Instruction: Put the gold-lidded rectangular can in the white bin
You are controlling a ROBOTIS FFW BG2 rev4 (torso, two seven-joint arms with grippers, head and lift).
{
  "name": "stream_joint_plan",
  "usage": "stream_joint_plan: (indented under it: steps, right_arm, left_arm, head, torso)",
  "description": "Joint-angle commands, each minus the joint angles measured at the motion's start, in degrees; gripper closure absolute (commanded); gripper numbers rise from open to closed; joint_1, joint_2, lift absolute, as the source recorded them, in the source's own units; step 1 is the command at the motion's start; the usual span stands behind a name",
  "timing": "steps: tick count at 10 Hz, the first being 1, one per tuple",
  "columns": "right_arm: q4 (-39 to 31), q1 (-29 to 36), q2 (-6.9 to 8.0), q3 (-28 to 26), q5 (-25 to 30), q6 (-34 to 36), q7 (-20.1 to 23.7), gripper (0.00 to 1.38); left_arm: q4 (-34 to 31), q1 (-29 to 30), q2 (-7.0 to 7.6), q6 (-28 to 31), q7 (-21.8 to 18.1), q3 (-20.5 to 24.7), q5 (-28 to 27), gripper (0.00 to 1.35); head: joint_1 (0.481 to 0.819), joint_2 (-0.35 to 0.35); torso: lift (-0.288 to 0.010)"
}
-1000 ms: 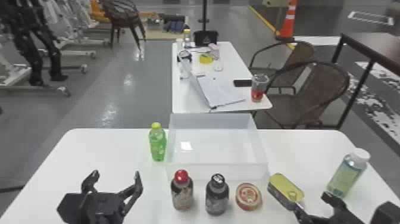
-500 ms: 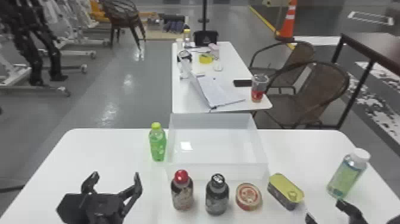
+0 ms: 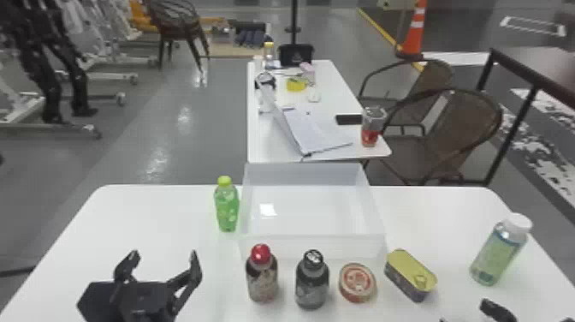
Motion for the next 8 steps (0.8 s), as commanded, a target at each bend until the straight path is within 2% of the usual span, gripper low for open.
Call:
stream_joint_plan:
  steps: [1,5,8]
  right_arm:
    - [3.56,-2.12,-0.03,0.02,0.36,-1.23,0.91,0.13]
    - [7.61,-4.93,0.06,0.19,0.71,-2.81,1.53,0.13]
    - [10.68,-8.45,-0.03,0.81,2.21,-3.34,2.50,0.13]
  left_arm:
    - [-0.09,0.14,-0.69,0.13,-0.62,0.50,-0.08,0.17]
    - [-0.18,0.32,-1.65,0.22,-1.59,1.30,-0.35,0.17]
    - [-0.18,0.14,-1.74,0.04,-1.77,1.38,-0.26,0.18]
  head:
    - [0.549,0.000]
    - [0.549,0.000]
    - [0.549,0.000]
  torso:
    - [-0.100]
    - [-0.100]
    - [-0.100]
